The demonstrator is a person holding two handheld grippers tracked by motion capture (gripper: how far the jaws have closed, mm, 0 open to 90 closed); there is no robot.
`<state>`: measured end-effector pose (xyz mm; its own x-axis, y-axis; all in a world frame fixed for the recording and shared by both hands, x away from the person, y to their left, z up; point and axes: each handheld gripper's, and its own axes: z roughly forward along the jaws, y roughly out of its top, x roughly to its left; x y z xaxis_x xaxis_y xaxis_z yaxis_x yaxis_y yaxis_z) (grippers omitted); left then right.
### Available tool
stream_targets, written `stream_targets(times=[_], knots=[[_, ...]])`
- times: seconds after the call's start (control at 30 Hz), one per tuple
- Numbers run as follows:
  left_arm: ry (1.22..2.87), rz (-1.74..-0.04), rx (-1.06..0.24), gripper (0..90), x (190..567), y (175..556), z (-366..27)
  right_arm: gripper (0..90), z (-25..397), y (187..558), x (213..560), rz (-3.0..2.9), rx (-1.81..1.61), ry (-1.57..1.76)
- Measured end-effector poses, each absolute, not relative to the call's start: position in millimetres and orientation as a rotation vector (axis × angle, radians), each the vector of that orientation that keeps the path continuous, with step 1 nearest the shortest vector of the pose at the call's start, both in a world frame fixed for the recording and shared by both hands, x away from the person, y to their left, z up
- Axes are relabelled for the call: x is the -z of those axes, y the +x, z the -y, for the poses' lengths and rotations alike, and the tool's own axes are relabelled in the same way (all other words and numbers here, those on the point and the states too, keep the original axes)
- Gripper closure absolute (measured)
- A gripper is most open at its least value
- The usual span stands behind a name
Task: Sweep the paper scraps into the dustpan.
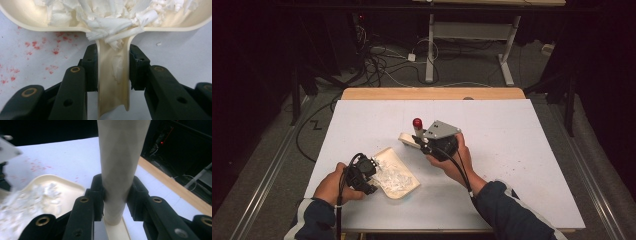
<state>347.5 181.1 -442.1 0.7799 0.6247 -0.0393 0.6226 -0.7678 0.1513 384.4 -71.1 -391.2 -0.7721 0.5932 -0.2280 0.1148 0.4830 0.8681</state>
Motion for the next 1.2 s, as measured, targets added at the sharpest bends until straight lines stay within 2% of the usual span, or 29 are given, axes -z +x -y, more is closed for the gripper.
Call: stream_targets(times=[0.17, 0.5, 0.87, 1.2], knots=[[2.811, -1.000, -0.025, 63.1, 441, 347, -181, 71.1, 68, 357, 387, -2.289, -1.301, 0.584], [2.808, -1.010, -0.026, 63.1, 442, 348, -180, 71.2, 68, 335, 377, -2.311, -1.421, 0.544], [2.812, -1.004, -0.026, 63.1, 443, 348, -180, 71.2, 103, 344, 357, -2.153, -1.476, 0.639], [2.809, -1.015, -0.009, 63.2, 441, 348, -181, 71.2, 89, 362, 388, -2.163, -1.252, 0.635]])
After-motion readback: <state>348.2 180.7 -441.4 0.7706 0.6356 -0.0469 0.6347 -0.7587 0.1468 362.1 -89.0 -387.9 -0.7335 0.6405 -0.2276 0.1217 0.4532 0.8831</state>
